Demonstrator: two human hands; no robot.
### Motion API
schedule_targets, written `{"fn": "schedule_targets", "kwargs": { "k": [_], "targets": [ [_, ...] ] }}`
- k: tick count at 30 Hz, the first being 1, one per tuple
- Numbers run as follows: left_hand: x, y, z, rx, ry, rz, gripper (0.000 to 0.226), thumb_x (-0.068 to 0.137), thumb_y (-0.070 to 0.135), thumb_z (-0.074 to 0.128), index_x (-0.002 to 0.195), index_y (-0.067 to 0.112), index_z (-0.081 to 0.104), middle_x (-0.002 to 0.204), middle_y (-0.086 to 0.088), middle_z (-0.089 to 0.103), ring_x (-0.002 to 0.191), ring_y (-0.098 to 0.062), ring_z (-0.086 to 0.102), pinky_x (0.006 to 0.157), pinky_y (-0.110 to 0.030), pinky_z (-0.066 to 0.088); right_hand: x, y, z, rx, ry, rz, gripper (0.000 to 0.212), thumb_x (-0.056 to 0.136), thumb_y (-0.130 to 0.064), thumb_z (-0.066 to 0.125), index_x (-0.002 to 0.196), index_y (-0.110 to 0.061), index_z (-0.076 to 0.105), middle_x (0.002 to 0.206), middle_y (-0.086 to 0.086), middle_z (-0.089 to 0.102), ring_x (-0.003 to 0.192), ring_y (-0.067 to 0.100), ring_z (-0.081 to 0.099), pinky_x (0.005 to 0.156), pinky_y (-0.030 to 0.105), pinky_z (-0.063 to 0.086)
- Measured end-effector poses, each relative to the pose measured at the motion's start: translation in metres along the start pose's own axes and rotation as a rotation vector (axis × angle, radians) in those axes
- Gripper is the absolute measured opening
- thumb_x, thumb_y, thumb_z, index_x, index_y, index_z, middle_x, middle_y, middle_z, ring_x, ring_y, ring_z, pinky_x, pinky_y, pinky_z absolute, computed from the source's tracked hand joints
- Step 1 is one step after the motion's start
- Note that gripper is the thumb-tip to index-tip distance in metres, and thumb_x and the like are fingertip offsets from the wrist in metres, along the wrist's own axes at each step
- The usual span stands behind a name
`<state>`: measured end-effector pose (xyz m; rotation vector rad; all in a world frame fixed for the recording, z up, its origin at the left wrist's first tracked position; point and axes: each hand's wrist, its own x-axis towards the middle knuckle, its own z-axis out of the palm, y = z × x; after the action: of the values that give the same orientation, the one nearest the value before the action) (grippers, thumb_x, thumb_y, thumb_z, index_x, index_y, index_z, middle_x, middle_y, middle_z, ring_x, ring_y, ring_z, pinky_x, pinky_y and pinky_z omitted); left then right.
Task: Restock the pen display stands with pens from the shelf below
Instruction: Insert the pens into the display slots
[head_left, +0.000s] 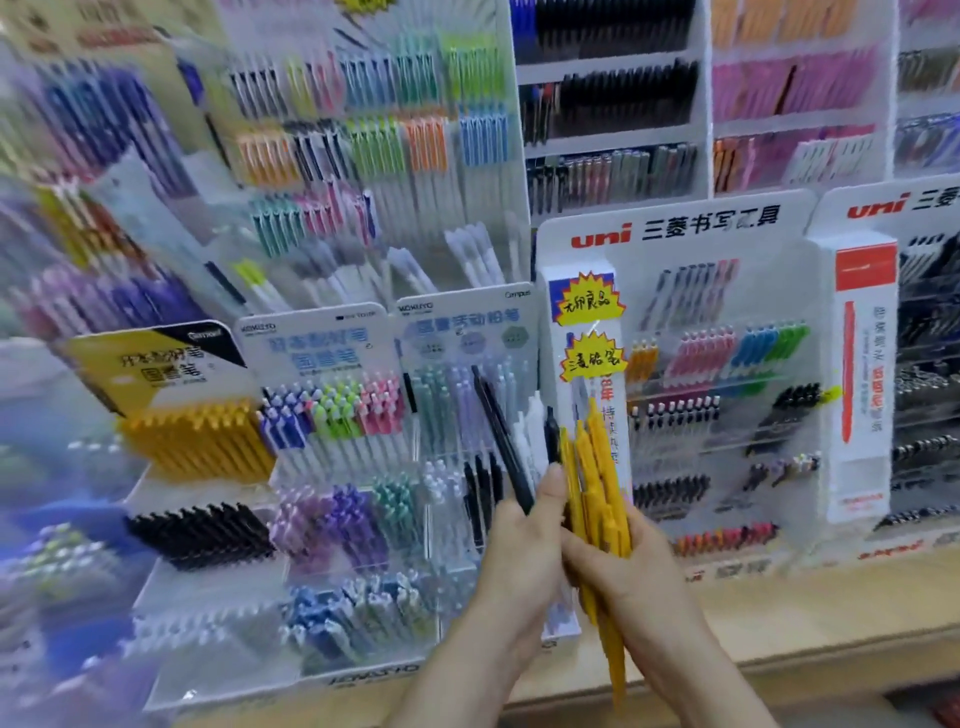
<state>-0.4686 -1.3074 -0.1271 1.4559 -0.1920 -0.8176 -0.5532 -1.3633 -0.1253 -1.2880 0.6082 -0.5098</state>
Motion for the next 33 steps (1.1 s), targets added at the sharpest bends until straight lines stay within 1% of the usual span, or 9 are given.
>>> {"fn": "schedule_targets", "kwargs": {
  "k": [3, 7, 12, 15, 20, 23, 26, 29, 33],
  "targets": [
    [0.004, 0.004, -0.001, -0.136, -0.019, -0.052, 0.057, 0.090, 0.053, 0.057, 0.115, 0.001, 0.057, 0.101, -0.018, 0.071, 0.094, -0.028, 0.070, 0.088, -0.050, 0.054, 0.010, -0.003, 0.004, -0.125, -0.045, -0.046, 0.011, 0.084, -0.019, 0.076, 0.093, -0.018, 0.069, 0.072, 0.012, 0.071, 0.062, 0.017, 0.063, 0.061, 0.029, 0.050],
    [0.013, 0.016, -0.001, -0.142, 0.005, -0.006, 0.051, 0.094, 0.049, 0.053, 0.110, 0.002, 0.065, 0.094, -0.019, 0.072, 0.083, -0.029, 0.072, 0.078, -0.047, 0.057, 0.029, -0.003, 0.005, -0.131, -0.093, -0.069, 0.016, 0.083, -0.028, 0.076, 0.094, -0.019, 0.068, 0.078, 0.018, 0.069, 0.068, 0.031, 0.062, 0.068, 0.044, 0.052],
    [0.023, 0.033, 0.002, -0.012, 0.038, 0.072, 0.055, 0.094, 0.055, 0.046, 0.093, 0.006, 0.073, 0.087, -0.024, 0.071, 0.087, -0.041, 0.068, 0.086, -0.055, 0.053, 0.055, -0.009, 0.008, 0.012, -0.199, -0.006, 0.042, 0.080, -0.028, 0.073, 0.089, 0.008, 0.054, 0.061, 0.017, 0.050, 0.055, 0.023, 0.048, 0.054, 0.032, 0.041],
    [0.026, 0.044, 0.005, 0.079, 0.077, 0.125, 0.060, 0.098, 0.052, 0.041, 0.101, 0.000, 0.070, 0.092, -0.026, 0.069, 0.093, -0.048, 0.061, 0.092, -0.050, 0.049, 0.070, -0.015, 0.006, 0.020, -0.265, 0.028, 0.028, 0.084, -0.022, 0.071, 0.073, -0.004, 0.053, 0.045, 0.002, 0.043, 0.040, 0.013, 0.038, 0.041, 0.021, 0.030],
    [0.039, 0.048, 0.000, 0.126, 0.030, 0.157, 0.059, 0.098, 0.053, 0.038, 0.112, 0.004, 0.068, 0.079, 0.000, 0.071, 0.105, -0.034, 0.064, 0.101, -0.049, 0.044, 0.085, -0.014, 0.013, 0.141, -0.313, 0.079, 0.027, 0.083, -0.019, 0.068, 0.066, -0.003, 0.056, 0.042, 0.007, 0.051, 0.041, 0.017, 0.052, 0.045, 0.022, 0.042],
    [0.049, 0.045, -0.010, 0.140, 0.006, 0.149, 0.069, 0.087, 0.070, 0.042, 0.117, 0.013, 0.067, 0.110, -0.005, 0.071, 0.114, -0.021, 0.062, 0.107, -0.044, 0.042, 0.089, -0.015, 0.021, 0.231, -0.363, 0.138, 0.029, 0.087, -0.008, 0.063, 0.058, -0.006, 0.059, 0.038, 0.005, 0.048, 0.034, 0.013, 0.049, 0.038, 0.019, 0.040],
    [0.052, 0.048, -0.024, 0.177, 0.014, 0.169, 0.076, 0.076, 0.079, 0.045, 0.122, 0.021, 0.063, 0.133, -0.004, 0.059, 0.122, -0.014, 0.056, 0.108, -0.041, 0.040, 0.090, -0.013, 0.034, 0.302, -0.403, 0.189, 0.013, 0.080, -0.005, 0.071, 0.076, 0.001, 0.060, 0.039, 0.006, 0.049, 0.033, 0.014, 0.050, 0.038, 0.022, 0.042],
    [0.058, 0.048, -0.042, 0.223, 0.005, 0.162, 0.053, 0.093, 0.060, 0.043, 0.124, 0.021, 0.060, 0.120, 0.001, 0.067, 0.112, -0.010, 0.061, 0.105, -0.036, 0.044, 0.092, -0.002, 0.049, 0.357, -0.385, 0.213, 0.024, 0.075, -0.005, 0.074, 0.090, 0.008, 0.060, 0.043, 0.012, 0.052, 0.037, 0.020, 0.054, 0.042, 0.025, 0.047],
    [0.064, 0.046, -0.073, 0.318, -0.039, 0.139, 0.056, 0.094, 0.062, 0.037, 0.124, 0.020, 0.061, 0.113, 0.006, 0.067, 0.108, -0.007, 0.062, 0.101, -0.028, 0.044, 0.092, 0.005, 0.073, 0.323, -0.302, 0.171, 0.020, 0.069, -0.002, 0.076, 0.085, 0.004, 0.066, 0.063, 0.016, 0.066, 0.055, 0.022, 0.067, 0.048, 0.027, 0.052]
  ]
}}
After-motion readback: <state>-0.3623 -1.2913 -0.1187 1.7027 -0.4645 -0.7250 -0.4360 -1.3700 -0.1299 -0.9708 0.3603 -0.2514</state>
